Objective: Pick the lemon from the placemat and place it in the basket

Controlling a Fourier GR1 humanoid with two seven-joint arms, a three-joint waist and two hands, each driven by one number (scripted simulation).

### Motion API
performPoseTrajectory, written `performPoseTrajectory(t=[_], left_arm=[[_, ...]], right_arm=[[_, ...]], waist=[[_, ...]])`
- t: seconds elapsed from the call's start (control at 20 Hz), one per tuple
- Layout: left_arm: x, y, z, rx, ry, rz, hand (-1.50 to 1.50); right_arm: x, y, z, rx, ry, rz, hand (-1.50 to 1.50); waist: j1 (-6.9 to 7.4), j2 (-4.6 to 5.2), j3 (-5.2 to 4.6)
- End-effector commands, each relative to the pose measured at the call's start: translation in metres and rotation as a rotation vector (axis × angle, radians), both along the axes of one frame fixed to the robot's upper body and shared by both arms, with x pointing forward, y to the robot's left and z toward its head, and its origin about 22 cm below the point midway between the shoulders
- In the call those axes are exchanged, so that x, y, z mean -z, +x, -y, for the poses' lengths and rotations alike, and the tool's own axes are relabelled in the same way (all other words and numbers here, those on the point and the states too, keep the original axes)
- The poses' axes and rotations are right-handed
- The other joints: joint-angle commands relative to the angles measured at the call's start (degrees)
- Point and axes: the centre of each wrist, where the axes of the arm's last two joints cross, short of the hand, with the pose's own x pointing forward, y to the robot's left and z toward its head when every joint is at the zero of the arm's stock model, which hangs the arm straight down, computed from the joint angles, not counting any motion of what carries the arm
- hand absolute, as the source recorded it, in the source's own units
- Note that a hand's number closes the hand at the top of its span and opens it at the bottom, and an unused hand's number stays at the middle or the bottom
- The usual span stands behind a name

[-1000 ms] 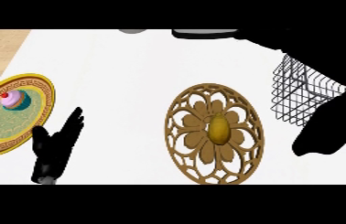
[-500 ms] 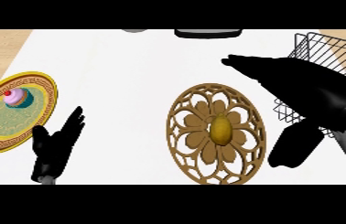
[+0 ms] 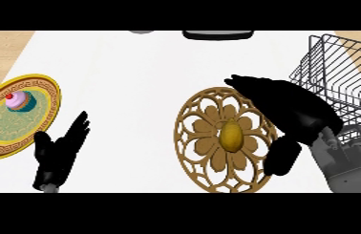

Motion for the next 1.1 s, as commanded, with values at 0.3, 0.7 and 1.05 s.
performPoseTrajectory(t=[0.3, 0.7, 1.05], left_arm=[[0.027, -0.028, -0.009, -0.041, 0.014, -0.174, 0.00], [0.020, -0.006, 0.006, -0.038, 0.010, -0.176, 0.00], [0.028, -0.021, 0.000, -0.030, 0.006, -0.175, 0.00]], right_arm=[[0.031, -0.005, -0.010, 0.038, 0.012, 0.031, -1.50], [0.072, 0.002, -0.003, 0.030, 0.021, 0.021, -1.50], [0.097, 0.000, -0.008, 0.033, 0.004, 0.017, -1.50]], waist=[[0.31, 0.46, -0.75], [-0.06, 0.62, -0.71], [0.04, 0.57, -0.73]])
